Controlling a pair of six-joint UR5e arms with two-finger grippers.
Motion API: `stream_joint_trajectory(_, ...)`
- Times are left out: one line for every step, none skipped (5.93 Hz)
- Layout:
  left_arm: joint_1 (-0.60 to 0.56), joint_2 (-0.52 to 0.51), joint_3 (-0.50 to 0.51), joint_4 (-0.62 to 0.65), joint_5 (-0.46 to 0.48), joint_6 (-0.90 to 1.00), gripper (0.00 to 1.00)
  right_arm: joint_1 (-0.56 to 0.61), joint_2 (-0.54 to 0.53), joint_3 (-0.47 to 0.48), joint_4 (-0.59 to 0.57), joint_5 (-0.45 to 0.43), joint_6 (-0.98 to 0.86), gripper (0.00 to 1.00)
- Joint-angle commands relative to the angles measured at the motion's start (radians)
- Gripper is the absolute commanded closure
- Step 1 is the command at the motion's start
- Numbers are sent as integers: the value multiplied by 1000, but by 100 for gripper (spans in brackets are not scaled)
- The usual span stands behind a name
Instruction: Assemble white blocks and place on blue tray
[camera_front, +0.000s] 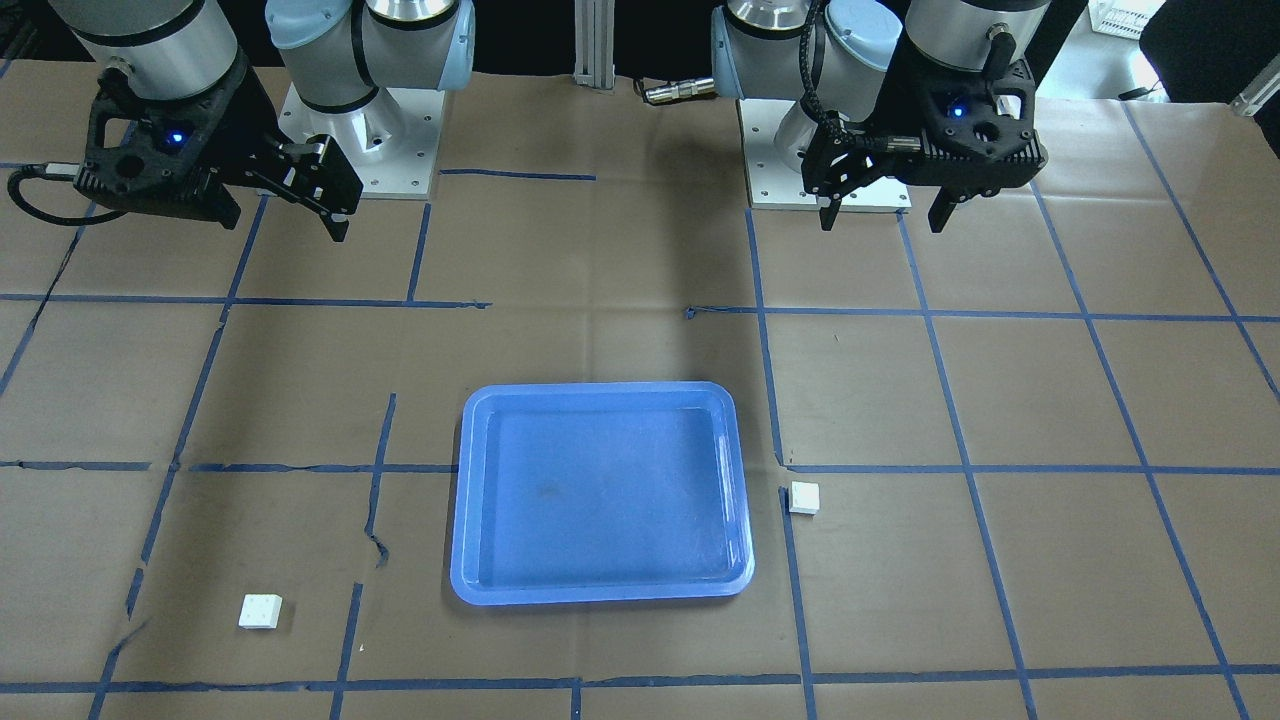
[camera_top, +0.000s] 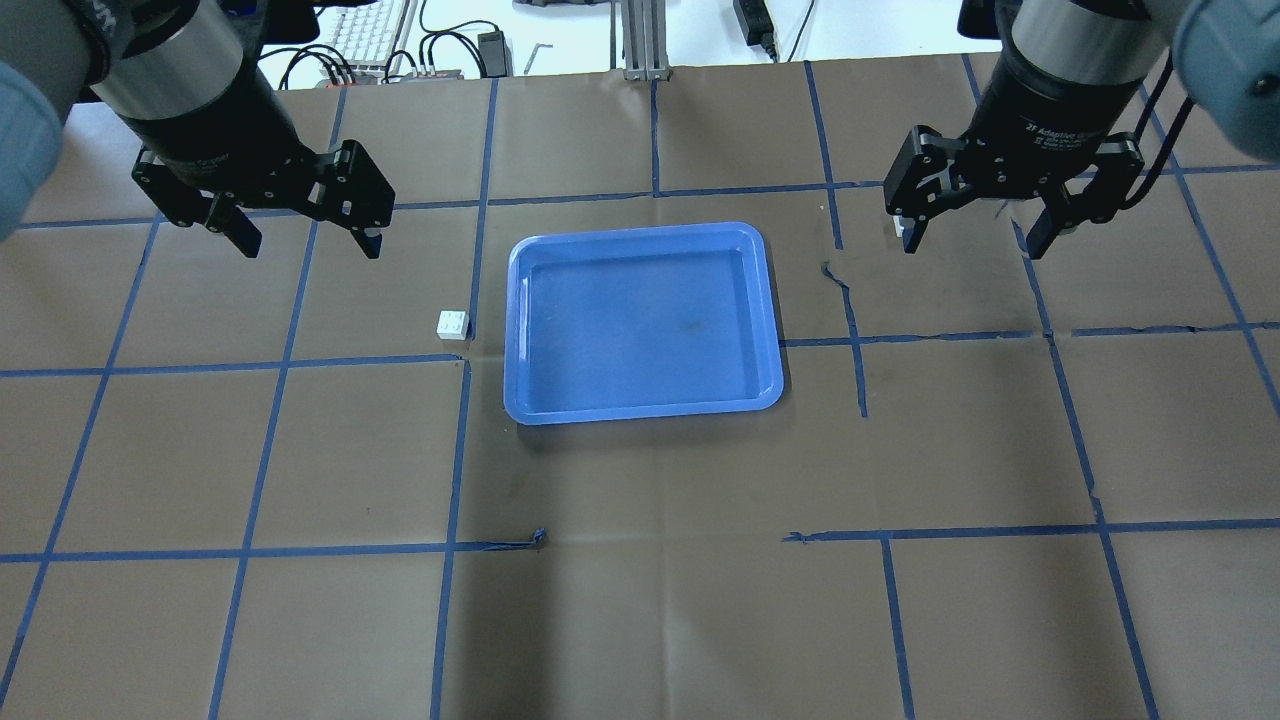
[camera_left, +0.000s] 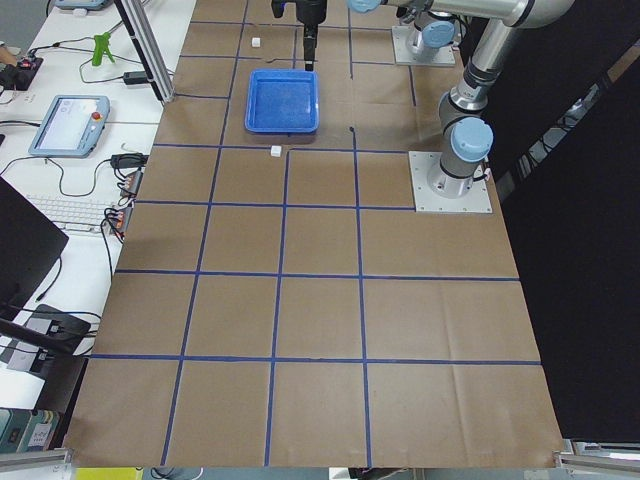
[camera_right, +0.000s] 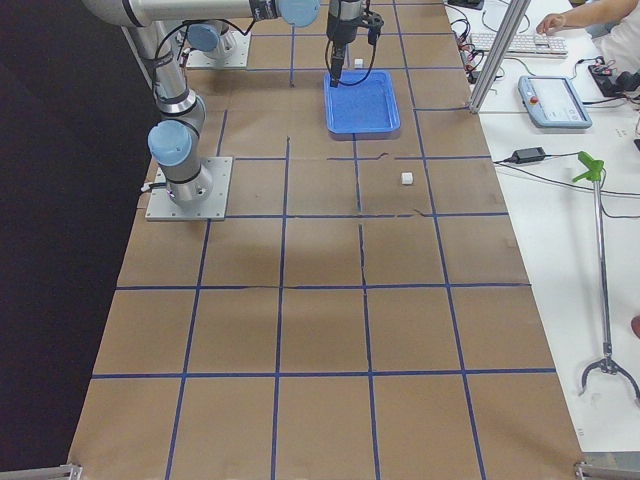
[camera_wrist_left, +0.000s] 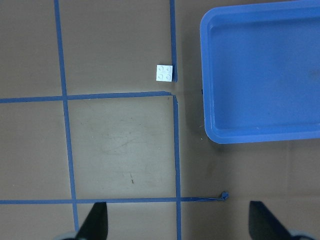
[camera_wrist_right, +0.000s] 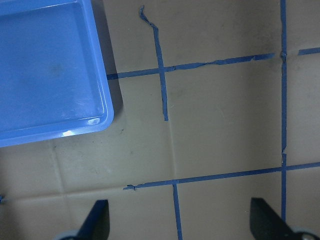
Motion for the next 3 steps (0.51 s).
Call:
stream_joint_trajectory(0,2,-2,0,-1,0,1,7,22,-44,-8,6,1,0)
stream_joint_trajectory(1,3,-3,0,0,0,1,8,23,-45,-6,7,0,0)
stream_joint_trajectory(3,-1,-22,14,-3,24,1,8,24,-45,-6,7,-3,0)
